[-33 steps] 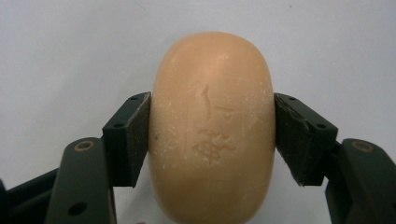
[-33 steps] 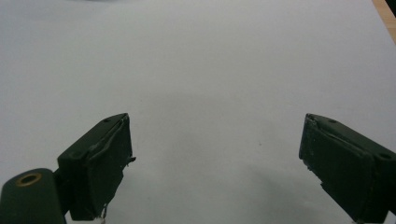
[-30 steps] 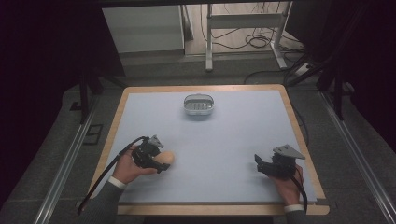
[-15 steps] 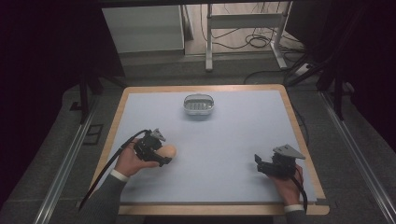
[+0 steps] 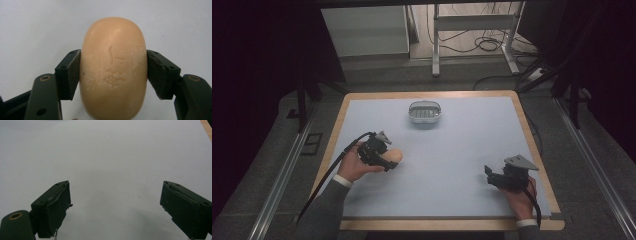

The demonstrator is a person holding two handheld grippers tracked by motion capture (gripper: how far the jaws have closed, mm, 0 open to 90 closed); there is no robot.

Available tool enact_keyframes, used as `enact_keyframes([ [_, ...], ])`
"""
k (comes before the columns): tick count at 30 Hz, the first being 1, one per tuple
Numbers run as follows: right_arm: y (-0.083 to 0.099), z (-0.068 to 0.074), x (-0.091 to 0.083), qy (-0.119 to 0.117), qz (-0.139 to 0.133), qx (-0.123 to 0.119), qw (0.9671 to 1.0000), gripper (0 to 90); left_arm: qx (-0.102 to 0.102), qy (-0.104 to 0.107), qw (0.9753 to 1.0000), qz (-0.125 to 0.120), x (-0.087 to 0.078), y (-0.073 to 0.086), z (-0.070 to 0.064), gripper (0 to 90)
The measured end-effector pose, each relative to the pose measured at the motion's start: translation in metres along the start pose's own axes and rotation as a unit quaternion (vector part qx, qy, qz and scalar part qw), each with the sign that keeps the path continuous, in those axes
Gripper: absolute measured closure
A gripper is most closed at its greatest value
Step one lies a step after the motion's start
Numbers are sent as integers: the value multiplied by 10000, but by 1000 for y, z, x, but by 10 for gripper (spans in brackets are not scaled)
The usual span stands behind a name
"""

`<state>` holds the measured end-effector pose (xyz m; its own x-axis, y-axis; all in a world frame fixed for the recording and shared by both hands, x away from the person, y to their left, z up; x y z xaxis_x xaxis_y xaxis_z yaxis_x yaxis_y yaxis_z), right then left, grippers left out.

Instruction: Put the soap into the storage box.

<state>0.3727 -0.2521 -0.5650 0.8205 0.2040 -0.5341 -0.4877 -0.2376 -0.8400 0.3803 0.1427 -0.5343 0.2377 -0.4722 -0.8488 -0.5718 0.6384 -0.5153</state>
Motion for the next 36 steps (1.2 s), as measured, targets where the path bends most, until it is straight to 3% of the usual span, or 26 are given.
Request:
enact_keyframes([
  [19,0,0,0,5,3,6,10000,98,-61,-107,9999,-97,-3,-21,20,329],
  [36,0,0,0,14,10,1,10000,98,-125,-83,9998,-160,2,-36,36,330],
])
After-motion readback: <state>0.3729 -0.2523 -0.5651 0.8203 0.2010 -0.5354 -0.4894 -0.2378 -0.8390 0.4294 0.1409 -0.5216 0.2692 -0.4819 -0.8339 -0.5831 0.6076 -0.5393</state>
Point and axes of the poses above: each handheld gripper's, and its own axes: x roughly forward along the jaws, y roughly out of its underside, z roughly to its left, the point moved 7 cm from there along x, roughly forward along the jaws, and after that the axes turned 5 degrees about y, right-handed, at the moved point
